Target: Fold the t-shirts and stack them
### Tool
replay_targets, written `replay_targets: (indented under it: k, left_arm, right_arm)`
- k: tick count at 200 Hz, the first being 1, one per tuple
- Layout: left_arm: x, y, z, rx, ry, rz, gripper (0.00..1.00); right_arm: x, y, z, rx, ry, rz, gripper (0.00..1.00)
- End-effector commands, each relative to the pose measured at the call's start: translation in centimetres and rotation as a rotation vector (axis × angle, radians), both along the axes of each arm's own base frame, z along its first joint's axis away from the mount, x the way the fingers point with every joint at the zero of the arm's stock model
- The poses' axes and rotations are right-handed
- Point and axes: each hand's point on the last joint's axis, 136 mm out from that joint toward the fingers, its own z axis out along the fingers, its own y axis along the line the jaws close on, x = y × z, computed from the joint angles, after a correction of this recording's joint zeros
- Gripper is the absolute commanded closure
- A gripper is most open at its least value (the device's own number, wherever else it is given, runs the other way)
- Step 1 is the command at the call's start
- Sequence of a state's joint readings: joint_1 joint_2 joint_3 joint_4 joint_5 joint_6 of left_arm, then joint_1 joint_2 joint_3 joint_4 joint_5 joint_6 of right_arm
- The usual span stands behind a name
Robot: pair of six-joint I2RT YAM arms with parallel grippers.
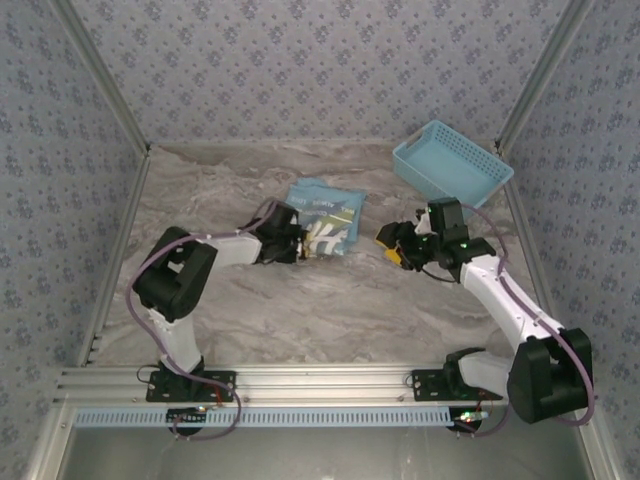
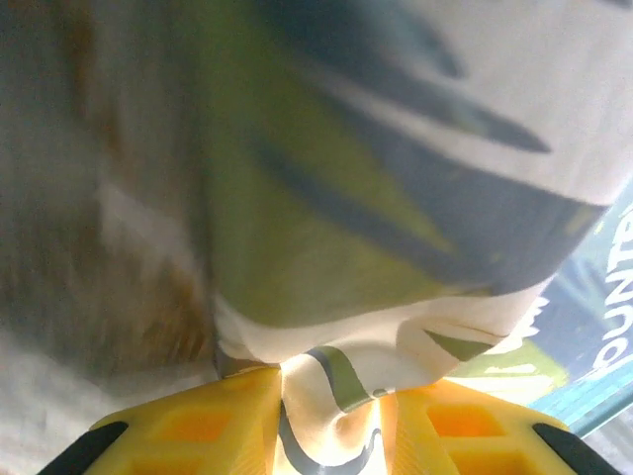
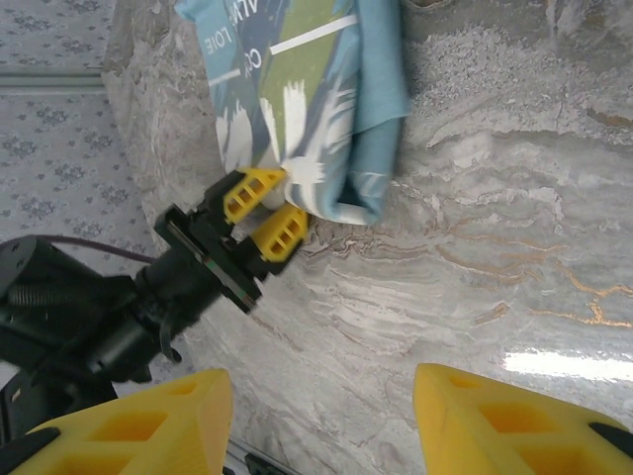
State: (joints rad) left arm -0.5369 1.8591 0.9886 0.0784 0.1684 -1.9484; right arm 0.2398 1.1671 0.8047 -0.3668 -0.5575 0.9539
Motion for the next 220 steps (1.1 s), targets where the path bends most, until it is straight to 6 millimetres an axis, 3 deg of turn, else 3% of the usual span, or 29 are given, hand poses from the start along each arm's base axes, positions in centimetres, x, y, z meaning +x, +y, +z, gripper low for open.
replay_targets:
  k: [1, 37, 56, 71, 98, 114, 137, 165, 206, 220]
  left_arm:
    - [-0.6, 6.5, -3.5, 0.134, 0.107, 0.101, 0.69]
    - [-0.1, 11.1, -3.5, 0.150, 0.108, 0.165, 0.69]
    - [0.2, 11.5, -2.4, 0.150, 0.080, 0.132, 0.66]
    - [0.2, 10.8, -0.5, 0.157, 0.045, 0.065, 0.58]
    - [-0.8, 9.4, 4.0, 0.207, -0.055, -0.017, 0.33]
    - [-1.8, 7.4, 5.1, 0.174, -0.075, -0.058, 0.31]
    - [-3.0, 4.6, 4.7, 0.105, -0.055, -0.069, 0.31]
    - [-2.2, 2.5, 3.7, 0.081, -0.033, -0.082, 0.31]
    - [-0.9, 1.5, 2.0, 0.090, 0.004, -0.081, 0.35]
    - [-0.1, 1.0, 1.3, 0.076, 0.005, -0.074, 0.45]
  right_arm:
    - [-1.1, -0.7, -0.6, -0.018, 0.024, -0.007, 0.46]
    - [-1.3, -1.2, -0.7, -0.020, 0.020, -0.024, 0.46]
    - [-1.5, -1.3, -0.8, -0.023, 0.018, -0.029, 0.46]
    - [-1.5, -1.3, -0.8, -0.022, 0.016, -0.032, 0.46]
    - [-1.5, -1.4, -0.7, -0.023, 0.003, -0.038, 0.46]
    - [-1.5, -1.4, -0.8, -0.026, 0.006, -0.040, 0.46]
    - [-1.7, -1.4, -1.1, -0.024, 0.011, -0.040, 0.46]
    - [-2.0, -1.4, -1.3, -0.023, 0.018, -0.042, 0.46]
    - [-2.7, -1.6, -1.3, -0.025, 0.026, -0.039, 0.46]
    - [-2.9, -1.7, -1.3, -0.026, 0.027, -0.041, 0.46]
